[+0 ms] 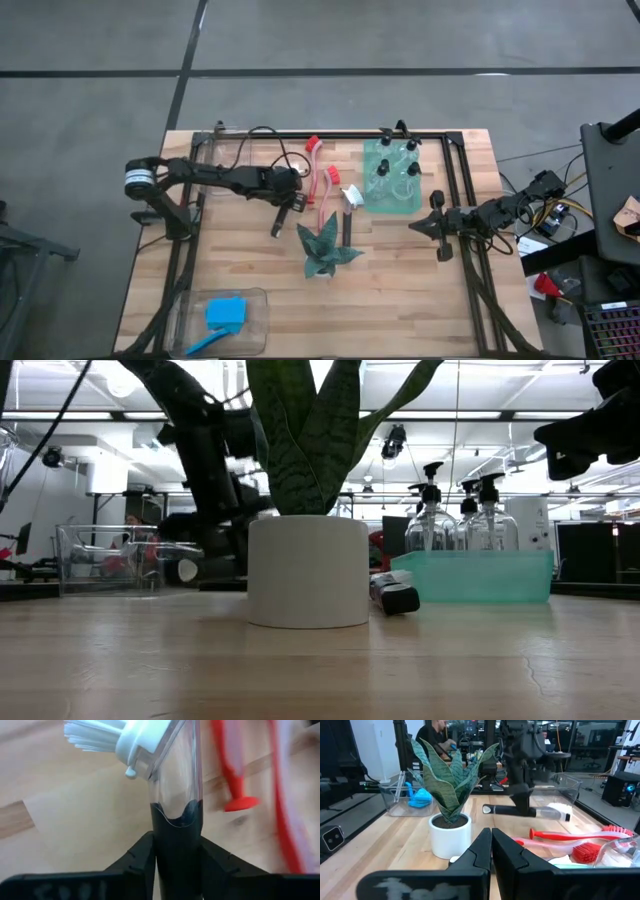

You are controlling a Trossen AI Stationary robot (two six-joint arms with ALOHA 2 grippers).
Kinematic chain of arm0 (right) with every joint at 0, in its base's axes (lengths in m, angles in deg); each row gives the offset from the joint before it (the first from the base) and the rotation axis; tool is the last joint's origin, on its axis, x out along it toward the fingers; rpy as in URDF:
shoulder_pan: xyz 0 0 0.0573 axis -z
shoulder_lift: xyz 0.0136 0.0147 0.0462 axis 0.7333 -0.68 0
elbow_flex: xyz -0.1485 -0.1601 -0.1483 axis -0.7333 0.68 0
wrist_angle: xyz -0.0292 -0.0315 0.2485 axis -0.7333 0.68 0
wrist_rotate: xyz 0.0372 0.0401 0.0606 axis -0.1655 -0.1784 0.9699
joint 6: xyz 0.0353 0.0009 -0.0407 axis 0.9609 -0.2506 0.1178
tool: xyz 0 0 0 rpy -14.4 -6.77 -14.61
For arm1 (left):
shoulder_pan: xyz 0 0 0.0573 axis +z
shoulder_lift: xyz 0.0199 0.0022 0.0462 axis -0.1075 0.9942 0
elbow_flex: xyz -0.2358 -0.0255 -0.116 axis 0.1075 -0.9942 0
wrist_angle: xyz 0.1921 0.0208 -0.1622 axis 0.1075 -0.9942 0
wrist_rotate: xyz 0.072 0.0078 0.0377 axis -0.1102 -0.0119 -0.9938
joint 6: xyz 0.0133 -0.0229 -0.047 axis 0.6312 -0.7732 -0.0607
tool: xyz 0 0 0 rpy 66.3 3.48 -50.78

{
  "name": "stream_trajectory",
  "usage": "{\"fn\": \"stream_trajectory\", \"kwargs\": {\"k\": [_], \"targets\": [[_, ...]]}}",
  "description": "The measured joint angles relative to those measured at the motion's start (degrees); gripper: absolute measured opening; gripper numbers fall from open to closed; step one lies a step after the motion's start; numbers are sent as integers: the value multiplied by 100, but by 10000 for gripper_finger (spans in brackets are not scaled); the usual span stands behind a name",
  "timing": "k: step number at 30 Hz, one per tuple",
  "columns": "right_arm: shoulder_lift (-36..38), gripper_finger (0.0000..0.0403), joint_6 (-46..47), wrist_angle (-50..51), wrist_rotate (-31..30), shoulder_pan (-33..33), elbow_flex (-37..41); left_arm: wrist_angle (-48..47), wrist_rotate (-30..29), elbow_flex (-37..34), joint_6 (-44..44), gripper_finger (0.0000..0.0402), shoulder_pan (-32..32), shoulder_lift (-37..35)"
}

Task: Pick & Place Kitchen Sink Supplies
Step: Put the black dish brush into the top transparent bin

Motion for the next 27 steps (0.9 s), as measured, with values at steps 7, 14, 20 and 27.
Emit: {"fn": "stream_trajectory", "kwargs": {"k": [7, 14, 20, 27], "targets": [[0, 9, -3, 2, 0, -2, 0, -558, -51, 172, 115, 93, 24, -905], [-1, 9, -3, 1, 0, 1, 0, -1149, -384, 484, 428, 97, 171, -1958], [0, 9, -3, 2, 0, 1, 0, -2177, -1413, 953, 1128, 97, 460, -2627], [0, 9, -3, 2, 1, 5, 0, -3123, -2964, 1257, 2079, 97, 919, -2843]]}}
